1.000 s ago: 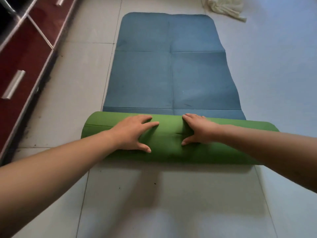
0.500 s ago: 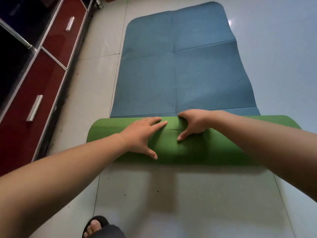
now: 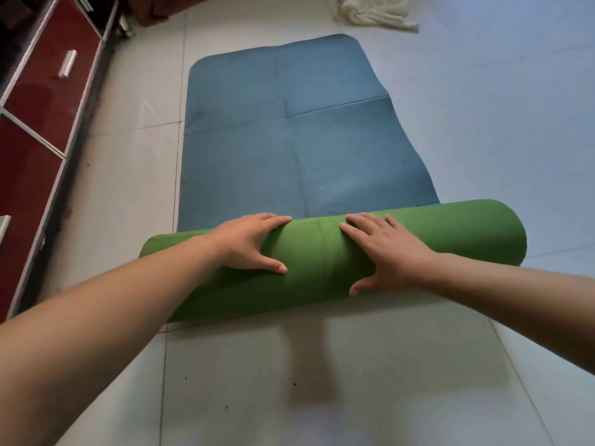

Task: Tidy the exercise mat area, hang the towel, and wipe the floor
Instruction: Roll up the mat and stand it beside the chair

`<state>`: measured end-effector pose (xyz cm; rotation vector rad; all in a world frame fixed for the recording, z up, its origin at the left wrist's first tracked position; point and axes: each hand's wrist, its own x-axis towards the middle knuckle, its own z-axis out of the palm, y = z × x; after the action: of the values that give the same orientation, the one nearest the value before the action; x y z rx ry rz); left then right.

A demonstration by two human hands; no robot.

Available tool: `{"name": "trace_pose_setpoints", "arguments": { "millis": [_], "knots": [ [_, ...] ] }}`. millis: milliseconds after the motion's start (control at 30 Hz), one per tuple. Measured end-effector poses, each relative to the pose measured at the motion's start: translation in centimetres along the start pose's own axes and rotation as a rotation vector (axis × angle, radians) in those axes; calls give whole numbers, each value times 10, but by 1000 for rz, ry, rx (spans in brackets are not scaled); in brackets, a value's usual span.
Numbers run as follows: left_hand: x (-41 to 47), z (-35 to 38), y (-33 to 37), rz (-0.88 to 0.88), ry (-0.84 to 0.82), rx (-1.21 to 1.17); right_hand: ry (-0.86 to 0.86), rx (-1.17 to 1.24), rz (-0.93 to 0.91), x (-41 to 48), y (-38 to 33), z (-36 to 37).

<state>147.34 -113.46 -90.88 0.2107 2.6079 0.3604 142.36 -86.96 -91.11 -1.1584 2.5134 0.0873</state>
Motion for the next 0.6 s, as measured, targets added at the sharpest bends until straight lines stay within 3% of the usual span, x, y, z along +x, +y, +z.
{"name": "trace_pose_setpoints", "arguments": {
  "millis": [167, 367, 600],
  "knots": [
    [-8, 2, -12, -37, 62, -54, -52, -30, 53, 16, -11, -3],
    [-23, 5, -25, -71, -6, 27, -24, -13, -20, 31, -4, -12],
    [-27, 9, -18, -90, 52, 44, -37, -5, -53, 31, -1, -12]
  ]
}}
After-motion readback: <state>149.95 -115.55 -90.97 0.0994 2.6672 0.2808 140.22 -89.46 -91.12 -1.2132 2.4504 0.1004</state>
